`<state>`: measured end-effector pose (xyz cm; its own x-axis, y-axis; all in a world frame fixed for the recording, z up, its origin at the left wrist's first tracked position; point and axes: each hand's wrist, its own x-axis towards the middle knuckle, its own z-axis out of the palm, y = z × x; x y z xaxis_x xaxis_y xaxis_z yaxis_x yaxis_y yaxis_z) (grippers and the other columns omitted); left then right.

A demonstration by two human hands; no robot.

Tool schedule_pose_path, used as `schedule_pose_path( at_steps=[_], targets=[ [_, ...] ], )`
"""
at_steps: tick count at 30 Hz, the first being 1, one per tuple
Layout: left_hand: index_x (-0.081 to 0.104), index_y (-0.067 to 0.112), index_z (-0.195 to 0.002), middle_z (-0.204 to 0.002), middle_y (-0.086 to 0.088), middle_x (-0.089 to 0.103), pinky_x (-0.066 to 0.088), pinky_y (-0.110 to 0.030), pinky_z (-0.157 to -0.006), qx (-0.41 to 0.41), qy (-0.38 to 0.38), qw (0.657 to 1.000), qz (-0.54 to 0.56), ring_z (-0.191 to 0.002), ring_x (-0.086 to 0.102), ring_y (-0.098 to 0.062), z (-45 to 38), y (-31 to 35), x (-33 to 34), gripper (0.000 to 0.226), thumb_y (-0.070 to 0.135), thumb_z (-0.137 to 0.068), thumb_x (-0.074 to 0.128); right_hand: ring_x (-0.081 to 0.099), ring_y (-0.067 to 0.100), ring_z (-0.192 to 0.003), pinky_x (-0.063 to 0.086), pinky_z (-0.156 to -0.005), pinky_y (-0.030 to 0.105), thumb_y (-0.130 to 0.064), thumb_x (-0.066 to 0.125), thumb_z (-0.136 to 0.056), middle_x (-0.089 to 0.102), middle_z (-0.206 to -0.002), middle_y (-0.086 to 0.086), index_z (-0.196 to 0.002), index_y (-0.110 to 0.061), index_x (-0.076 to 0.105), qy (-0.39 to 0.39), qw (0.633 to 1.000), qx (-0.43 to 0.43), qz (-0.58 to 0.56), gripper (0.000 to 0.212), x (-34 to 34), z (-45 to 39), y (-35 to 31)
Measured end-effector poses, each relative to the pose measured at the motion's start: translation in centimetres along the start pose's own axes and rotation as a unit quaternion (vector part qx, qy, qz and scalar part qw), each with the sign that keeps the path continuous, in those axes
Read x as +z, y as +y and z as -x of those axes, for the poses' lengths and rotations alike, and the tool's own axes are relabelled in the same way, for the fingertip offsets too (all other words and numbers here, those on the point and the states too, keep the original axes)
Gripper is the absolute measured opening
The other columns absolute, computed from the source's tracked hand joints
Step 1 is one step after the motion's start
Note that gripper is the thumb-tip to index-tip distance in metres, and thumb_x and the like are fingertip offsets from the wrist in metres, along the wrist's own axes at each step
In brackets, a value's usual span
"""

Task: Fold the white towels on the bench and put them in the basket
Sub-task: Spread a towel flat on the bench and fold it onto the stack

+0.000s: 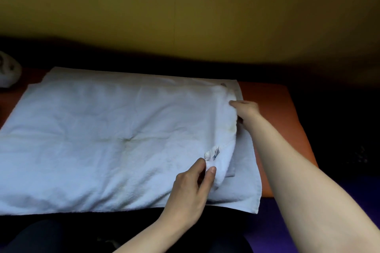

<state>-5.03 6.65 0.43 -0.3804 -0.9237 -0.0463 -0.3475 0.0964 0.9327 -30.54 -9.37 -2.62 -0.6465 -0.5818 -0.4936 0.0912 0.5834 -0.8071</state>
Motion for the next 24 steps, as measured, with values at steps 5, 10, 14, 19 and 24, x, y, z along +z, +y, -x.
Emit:
schedule_pose_path(
  at_steps=[5,10,14,19,24],
  targets=[
    [0.047,0.023,-0.082,-0.051,0.006,0.037,0.025,-0.031,-0.054,-0.017,0.057,0.996,0.071,-0.052,0.028,-0.011,0.3,1.0,-3.1,0.022,0.024,-0.103,0.053,0.07,0.021,-0.064,0.057,-0.054,0.028,-0.002,0.064,-0.09,0.072,-0.075,0.011,-0.089,-0.005,0.068,-0.074,0.983,-0.004,-0.171,0.004,0.0,2.7,-4.9],
    [0.044,0.018,-0.085,-0.065,-0.017,0.052,0.034,-0.032,-0.056,-0.038,0.112,0.983,0.138,-0.056,0.039,-0.019,1.8,1.7,-7.6,0.015,0.023,-0.089,0.058,0.047,0.01,-0.043,0.044,-0.052,0.025,-0.008,0.06,-0.093,0.05,-0.044,-0.003,-0.07,-0.014,0.054,-0.129,0.977,-0.043,-0.164,0.025,3.7,8.2,-9.7],
    [0.049,0.016,-0.083,-0.068,-0.019,0.051,0.04,-0.04,-0.057,-0.043,0.162,0.975,0.144,-0.06,0.041,-0.026,3.8,1.0,-12.3,0.029,0.044,-0.08,0.057,0.049,0.01,-0.041,0.047,-0.057,0.028,-0.01,0.058,-0.096,0.047,-0.039,-0.005,-0.075,-0.013,0.055,-0.17,0.973,-0.063,-0.141,0.021,9.2,13.2,-11.7],
    [0.043,0.013,-0.075,-0.059,0.006,0.038,0.032,-0.033,-0.056,-0.045,0.236,0.964,0.114,-0.058,0.034,-0.01,6.8,-1.1,-18.8,0.05,0.06,-0.089,0.048,0.058,0.01,-0.047,0.05,-0.051,0.024,-0.01,0.059,-0.097,0.059,-0.051,-0.004,-0.089,-0.016,0.064,-0.209,0.966,-0.085,-0.123,0.011,17.4,19.3,-12.8],
    [0.053,0.011,-0.074,-0.057,-0.004,0.052,0.054,-0.043,-0.061,-0.099,0.3,0.94,0.129,-0.055,0.066,-0.013,10.3,-4.6,-25.2,0.05,0.059,-0.085,0.054,0.067,0.02,-0.077,0.055,-0.068,0.034,-0.011,0.06,-0.096,0.071,-0.09,0.006,-0.103,-0.02,0.068,-0.24,0.96,-0.111,-0.093,0.014,26.2,24.8,-12.5]
  ],
)
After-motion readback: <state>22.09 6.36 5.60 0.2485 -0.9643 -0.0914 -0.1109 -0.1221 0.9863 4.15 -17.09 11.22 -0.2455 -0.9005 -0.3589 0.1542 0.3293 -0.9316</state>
